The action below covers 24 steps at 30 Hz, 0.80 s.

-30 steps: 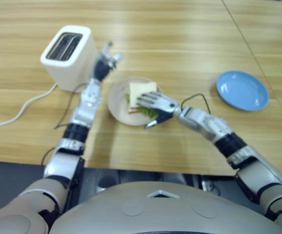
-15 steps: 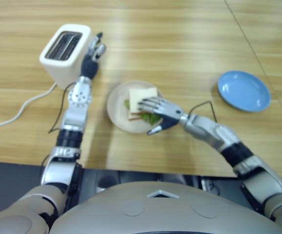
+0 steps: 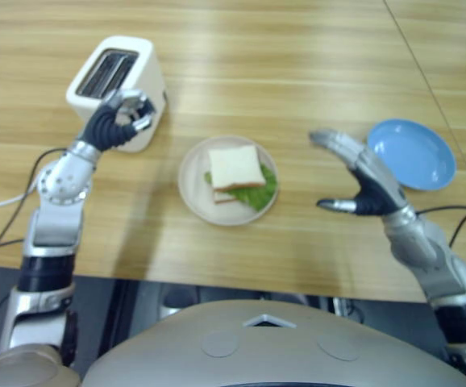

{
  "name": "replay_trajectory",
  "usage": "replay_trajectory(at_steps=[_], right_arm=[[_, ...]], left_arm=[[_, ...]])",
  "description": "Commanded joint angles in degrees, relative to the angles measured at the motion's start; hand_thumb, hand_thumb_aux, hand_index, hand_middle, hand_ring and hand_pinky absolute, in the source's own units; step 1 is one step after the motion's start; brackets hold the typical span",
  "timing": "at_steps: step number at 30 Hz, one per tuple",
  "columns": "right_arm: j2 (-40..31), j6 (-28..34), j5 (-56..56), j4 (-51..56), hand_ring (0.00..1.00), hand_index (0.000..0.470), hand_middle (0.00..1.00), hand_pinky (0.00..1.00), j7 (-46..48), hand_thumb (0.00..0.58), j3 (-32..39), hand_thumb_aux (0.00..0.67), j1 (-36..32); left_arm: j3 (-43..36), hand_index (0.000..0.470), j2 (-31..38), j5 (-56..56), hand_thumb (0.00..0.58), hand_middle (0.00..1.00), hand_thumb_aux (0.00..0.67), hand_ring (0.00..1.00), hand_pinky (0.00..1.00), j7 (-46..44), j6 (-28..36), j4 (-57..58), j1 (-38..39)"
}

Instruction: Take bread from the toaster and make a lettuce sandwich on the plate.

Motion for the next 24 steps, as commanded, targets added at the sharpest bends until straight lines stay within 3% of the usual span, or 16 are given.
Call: replay_trajectory(at_steps=[1,8,18,24], right_arm=[[-0.58,0.06,-5.80,2.20,1.00,0.460,1.00,1.00,3.54,0.580,3.56,0.670,2.62],[1.36,0.43,-10.44,4.25,1.00,0.460,1.00,1.00,5.66,0.580,8.77,0.670,0.73],[7.60,0.41,-19.62,14.67,1.00,0.460,1.00,1.00,1.89,0.580,18.51,0.670,-10.61],[9.94,1.59,-23.22,23.70,1.00,0.460,1.00,1.00,-1.43,0.580,21.99,0.670,-21.62]], left_arm=[[-4.16,0.460,3.68,4.81,0.580,1.00,0.670,1.00,1.00,-4.76,3.35,-1.17,3.17],[-17.68,0.460,6.96,14.66,0.580,1.00,0.670,1.00,1.00,-11.79,3.48,6.63,6.15],[-25.51,0.460,1.72,18.98,0.580,1.00,0.670,1.00,1.00,-13.55,7.44,19.92,-3.24],[-27.72,0.460,-4.78,18.68,0.580,1.00,0.670,1.00,1.00,-10.12,2.39,27.01,-11.09]])
